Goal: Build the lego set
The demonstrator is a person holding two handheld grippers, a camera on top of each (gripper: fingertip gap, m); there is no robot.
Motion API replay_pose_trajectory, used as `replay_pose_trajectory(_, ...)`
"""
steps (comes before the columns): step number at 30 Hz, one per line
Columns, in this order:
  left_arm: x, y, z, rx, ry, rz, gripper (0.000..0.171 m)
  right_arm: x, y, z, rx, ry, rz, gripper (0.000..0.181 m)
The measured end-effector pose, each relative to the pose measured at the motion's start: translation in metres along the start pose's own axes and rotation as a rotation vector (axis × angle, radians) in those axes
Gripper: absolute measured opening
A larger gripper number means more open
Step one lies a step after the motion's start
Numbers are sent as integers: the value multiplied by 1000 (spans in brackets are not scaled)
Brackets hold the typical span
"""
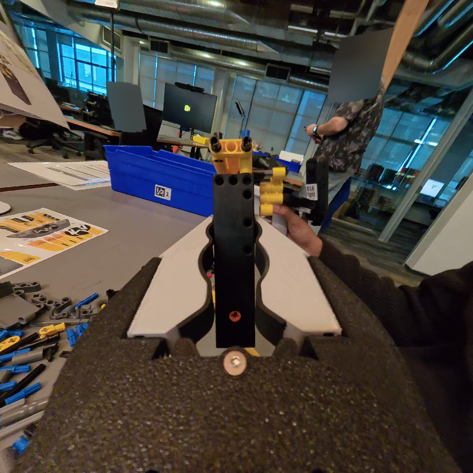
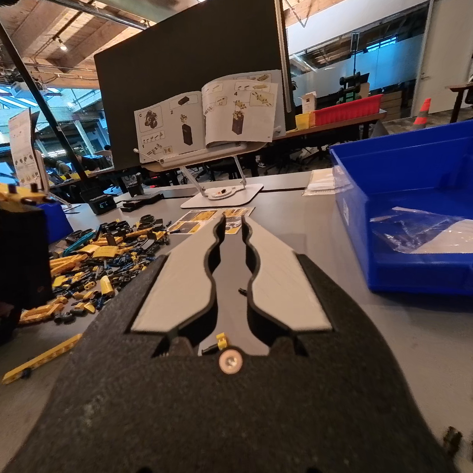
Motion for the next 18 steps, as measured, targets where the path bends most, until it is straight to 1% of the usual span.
replay_pose_trajectory(5,-4,7,8,32,121,-82,25,-1,1,-4,27,-16,-16,12)
replay_pose_trajectory(7,-4,9,10,57,175,-94,25,-2,2,-6,38,-33,-24,12)
replay_pose_trajectory(14,-1,5,11,51,169,-64,25,-3,4,-6,23,-48,-37,12)
replay_pose_trajectory(18,-1,6,15,39,187,-73,25,-3,6,-4,8,-48,-46,12)
Point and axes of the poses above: each gripper's, where its closed fingertips meet, y back along the fingers, x out of its underside, z = x × y across the jaws, the point moved 7 cm from there along y, back along the fingers, and after that the axes turned 6 degrees about -y, right-handed, at the moved point
